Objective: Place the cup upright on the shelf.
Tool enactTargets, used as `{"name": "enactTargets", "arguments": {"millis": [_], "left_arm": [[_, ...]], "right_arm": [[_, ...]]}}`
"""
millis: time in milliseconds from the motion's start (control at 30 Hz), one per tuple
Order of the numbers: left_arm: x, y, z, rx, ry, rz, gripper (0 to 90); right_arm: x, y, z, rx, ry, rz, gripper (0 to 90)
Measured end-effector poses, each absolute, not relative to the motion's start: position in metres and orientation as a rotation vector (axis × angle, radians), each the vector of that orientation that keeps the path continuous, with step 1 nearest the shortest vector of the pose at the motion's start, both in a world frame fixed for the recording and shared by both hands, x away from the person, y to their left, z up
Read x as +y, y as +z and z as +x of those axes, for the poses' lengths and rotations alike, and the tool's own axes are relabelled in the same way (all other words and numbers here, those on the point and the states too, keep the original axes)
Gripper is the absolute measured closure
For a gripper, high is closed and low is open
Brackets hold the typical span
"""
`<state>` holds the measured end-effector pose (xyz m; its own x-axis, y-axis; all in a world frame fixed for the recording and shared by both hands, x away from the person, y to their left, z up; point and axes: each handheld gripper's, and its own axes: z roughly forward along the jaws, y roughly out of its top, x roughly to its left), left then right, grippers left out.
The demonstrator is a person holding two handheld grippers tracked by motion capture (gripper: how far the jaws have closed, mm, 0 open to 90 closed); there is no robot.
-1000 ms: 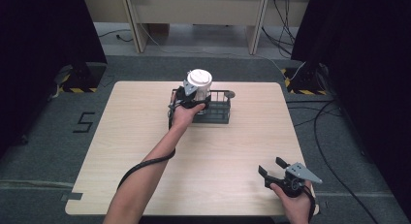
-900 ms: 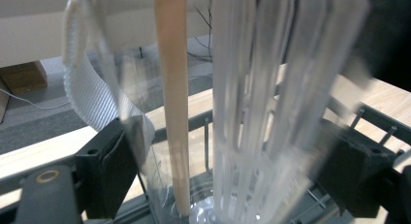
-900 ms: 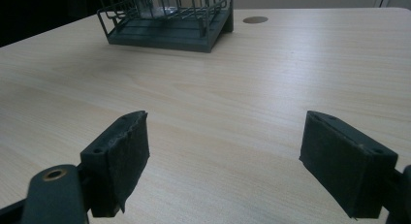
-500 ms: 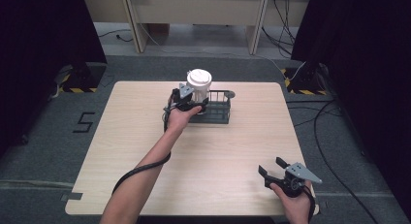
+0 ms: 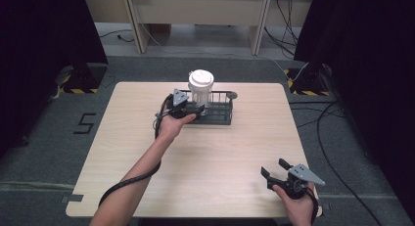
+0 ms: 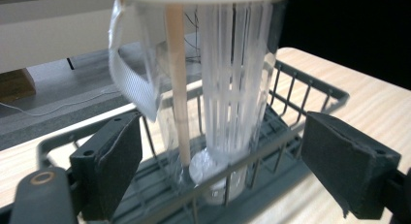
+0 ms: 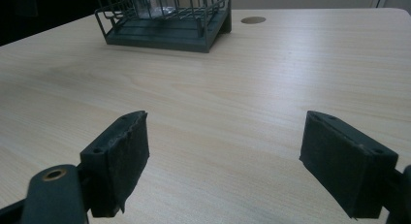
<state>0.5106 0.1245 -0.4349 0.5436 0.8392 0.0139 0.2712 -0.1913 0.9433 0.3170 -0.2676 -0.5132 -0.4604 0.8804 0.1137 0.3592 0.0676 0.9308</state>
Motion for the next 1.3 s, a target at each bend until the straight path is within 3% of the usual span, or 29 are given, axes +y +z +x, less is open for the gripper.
{"name": "enactTargets", "arguments": {"millis": [633, 1300], "left_arm": [[0.186, -0.443, 0.438, 0.897, 0.686, 1.734, 14.5], [0.264, -0.475, 0.355, 1.007, 0.723, 1.692, 15.1]], "right_arm": [[-0.267, -0.513, 0.317, 1.854, 1.38, 1.23, 18.2], [-0.267, -0.513, 0.317, 1.853, 1.369, 1.22, 18.1]]}}
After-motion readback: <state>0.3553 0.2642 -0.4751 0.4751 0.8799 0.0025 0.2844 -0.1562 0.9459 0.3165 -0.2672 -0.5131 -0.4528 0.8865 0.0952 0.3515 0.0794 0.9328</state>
